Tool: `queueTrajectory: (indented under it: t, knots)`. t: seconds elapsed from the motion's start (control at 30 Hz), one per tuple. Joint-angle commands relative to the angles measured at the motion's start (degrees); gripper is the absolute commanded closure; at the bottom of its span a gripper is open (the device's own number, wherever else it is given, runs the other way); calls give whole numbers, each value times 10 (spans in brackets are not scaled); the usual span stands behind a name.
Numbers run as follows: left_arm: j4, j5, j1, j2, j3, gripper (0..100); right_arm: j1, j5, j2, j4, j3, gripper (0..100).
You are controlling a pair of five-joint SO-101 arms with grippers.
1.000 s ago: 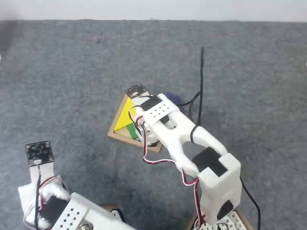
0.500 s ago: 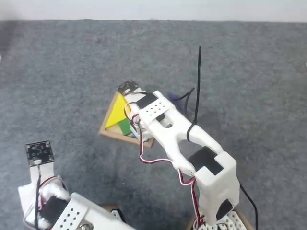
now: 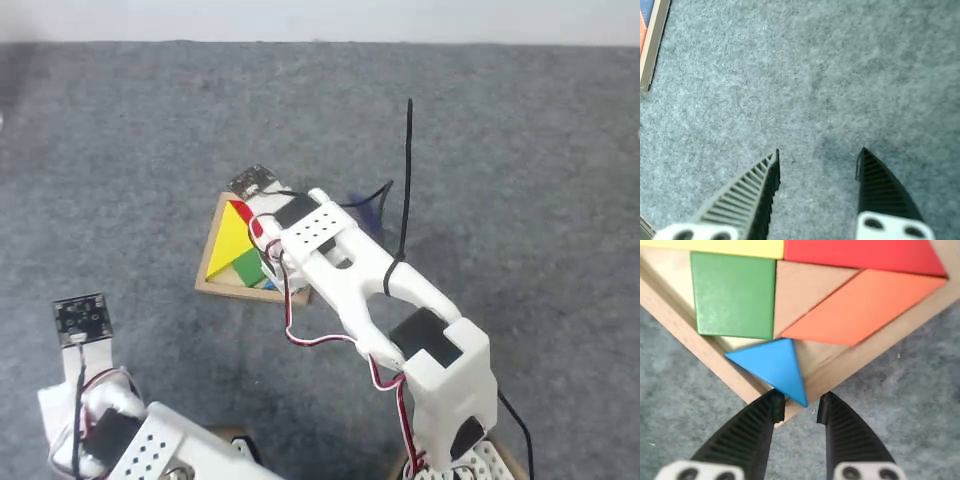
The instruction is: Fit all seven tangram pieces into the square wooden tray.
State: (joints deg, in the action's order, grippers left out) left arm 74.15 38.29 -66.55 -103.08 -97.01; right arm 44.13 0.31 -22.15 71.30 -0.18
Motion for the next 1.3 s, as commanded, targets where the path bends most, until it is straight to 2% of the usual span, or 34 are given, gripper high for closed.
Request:
queueTrajectory:
  t: [0.0, 0.53, 0.73, 0.83, 1.0, 1.27]
  knots:
    - [4, 6, 3, -9, 7, 760, 15, 10, 13, 38, -82, 927]
    - [5, 6, 3, -9, 7, 760, 2, 10, 7, 65, -84, 955]
    - [5, 6, 3, -9, 7, 760, 6, -2, 12, 29, -78, 952]
    - [5, 6, 3, -9, 7, 760, 22, -4, 8, -12, -79, 906]
    - [5, 6, 3, -9, 7, 760, 28, -97, -13, -29, -80, 770]
    - [5, 6, 3, -9, 7, 760, 28, -158, -66, -29, -108, 778]
